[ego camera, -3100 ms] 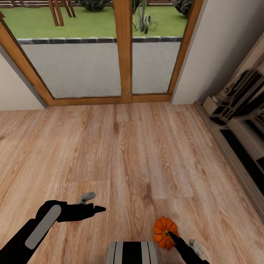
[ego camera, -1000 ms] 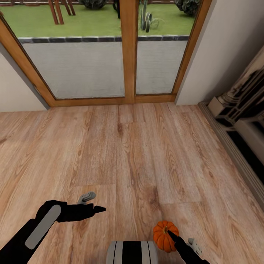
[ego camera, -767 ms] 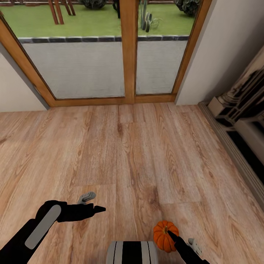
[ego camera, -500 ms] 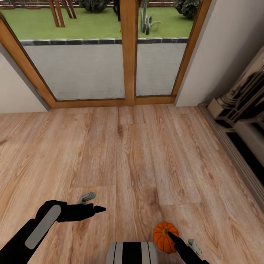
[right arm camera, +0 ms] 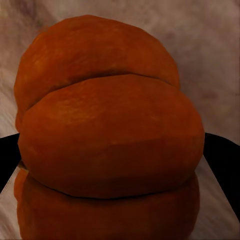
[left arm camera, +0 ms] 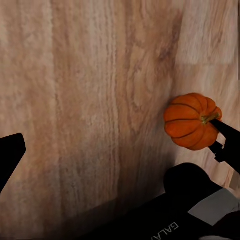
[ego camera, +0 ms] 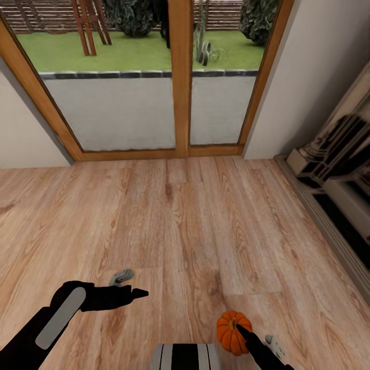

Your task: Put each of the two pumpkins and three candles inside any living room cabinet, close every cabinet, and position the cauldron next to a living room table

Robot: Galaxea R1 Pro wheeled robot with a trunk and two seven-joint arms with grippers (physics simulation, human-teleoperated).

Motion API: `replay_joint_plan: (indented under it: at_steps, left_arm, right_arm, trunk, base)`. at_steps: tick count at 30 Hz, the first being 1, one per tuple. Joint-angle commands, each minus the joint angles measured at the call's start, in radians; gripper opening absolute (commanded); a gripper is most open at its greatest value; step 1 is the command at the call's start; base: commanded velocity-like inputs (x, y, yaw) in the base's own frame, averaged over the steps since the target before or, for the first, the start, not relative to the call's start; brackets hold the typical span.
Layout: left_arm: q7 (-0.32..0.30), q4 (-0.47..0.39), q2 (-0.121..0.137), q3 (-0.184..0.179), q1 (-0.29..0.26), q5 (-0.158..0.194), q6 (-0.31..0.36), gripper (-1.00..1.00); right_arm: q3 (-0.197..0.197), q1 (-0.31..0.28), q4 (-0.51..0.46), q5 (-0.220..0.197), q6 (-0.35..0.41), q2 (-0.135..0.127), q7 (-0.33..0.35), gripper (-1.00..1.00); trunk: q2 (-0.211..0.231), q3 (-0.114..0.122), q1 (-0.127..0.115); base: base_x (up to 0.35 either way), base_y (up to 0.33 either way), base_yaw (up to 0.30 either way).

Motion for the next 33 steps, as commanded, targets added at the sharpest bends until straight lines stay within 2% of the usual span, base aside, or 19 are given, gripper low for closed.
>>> replay_joint_plan:
  at_steps: [1,16,21,23,26,33]
  left_arm:
    - [-0.008,0.0,0.0,-0.001,-0.001,-0.009,0.002,1.0]
    - [-0.006,0.001,0.0,-0.001,0.0,-0.01,0.002,1.0]
    - [-0.001,0.005,0.0,-0.017,0.0,-0.01,0.0,1.0]
    - [-0.013,0.016,0.01,-0.006,0.009,0.0,-0.005,1.0]
    - [-0.028,0.015,0.01,0.011,0.009,0.017,-0.005,1.0]
    - [-0.037,0.054,-0.029,0.007,0.009,0.06,-0.008,1.0]
  right_arm:
    - [0.009,0.0,0.0,-0.009,-0.001,-0.001,0.002,-1.0]
    - [0.003,0.0,0.001,-0.009,-0.008,-0.004,0.003,-1.0]
    - [0.003,0.0,0.002,-0.01,-0.006,-0.005,0.001,-1.0]
    - [0.0,-0.002,-0.006,-0.021,0.005,-0.006,0.016,-1.0]
    - [0.0,-0.002,-0.006,-0.022,0.012,-0.006,0.016,-1.0]
    - [-0.001,-0.002,-0.007,-0.019,-0.028,-0.006,0.017,-1.0]
  trunk:
    - [0.0,0.003,-0.001]
    - [0.004,0.061,-0.007]
    - [0.005,0.081,-0.01]
    - [0.005,0.081,-0.01]
    - [0.005,0.084,-0.01]
    - [0.007,0.111,-0.013]
  base:
    - [0.0,0.0,0.0]
    - [0.0,0.0,0.0]
    - [0.0,0.0,0.0]
    - [0.0,0.0,0.0]
    - [0.0,0.0,0.0]
    - [0.0,0.0,0.0]
